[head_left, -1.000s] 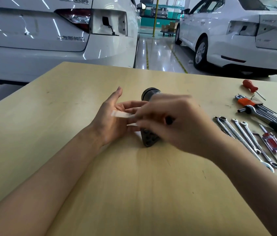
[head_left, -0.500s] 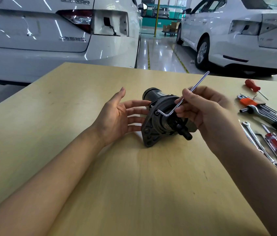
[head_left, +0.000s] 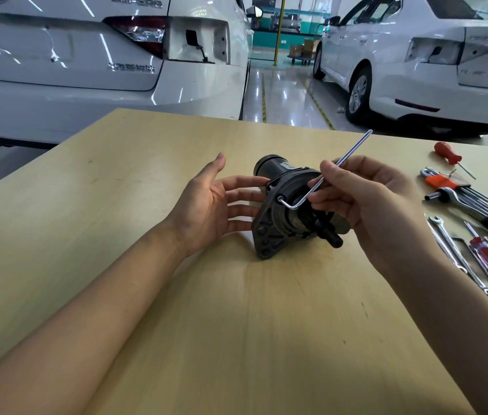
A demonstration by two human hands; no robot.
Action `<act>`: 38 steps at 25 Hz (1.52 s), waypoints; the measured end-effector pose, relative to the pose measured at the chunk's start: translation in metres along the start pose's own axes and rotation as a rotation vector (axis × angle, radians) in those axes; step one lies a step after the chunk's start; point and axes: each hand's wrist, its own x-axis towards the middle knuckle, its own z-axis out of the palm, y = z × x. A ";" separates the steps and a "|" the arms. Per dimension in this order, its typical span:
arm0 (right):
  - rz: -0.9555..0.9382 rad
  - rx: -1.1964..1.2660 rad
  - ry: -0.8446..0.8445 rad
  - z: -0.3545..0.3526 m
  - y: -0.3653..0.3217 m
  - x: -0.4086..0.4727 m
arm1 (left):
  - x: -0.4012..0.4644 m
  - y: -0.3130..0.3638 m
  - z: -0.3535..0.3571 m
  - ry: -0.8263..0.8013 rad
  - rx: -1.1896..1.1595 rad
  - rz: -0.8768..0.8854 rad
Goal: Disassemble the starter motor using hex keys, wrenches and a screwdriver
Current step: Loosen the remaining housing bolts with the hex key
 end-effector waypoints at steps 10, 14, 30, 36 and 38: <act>-0.091 -0.080 -0.009 0.006 -0.004 -0.003 | 0.000 0.000 0.000 0.008 0.001 0.000; -0.368 -0.402 -0.056 0.025 -0.012 0.002 | 0.001 -0.002 0.001 0.018 0.007 0.002; -0.515 -0.494 -0.216 0.014 -0.005 -0.014 | 0.000 0.001 -0.003 -0.032 -0.030 -0.041; 0.005 -0.031 0.051 -0.005 -0.001 -0.005 | 0.002 -0.001 -0.003 -0.041 -0.025 -0.035; 0.000 -0.014 0.042 -0.004 0.000 -0.005 | 0.002 -0.001 -0.004 -0.046 -0.031 -0.029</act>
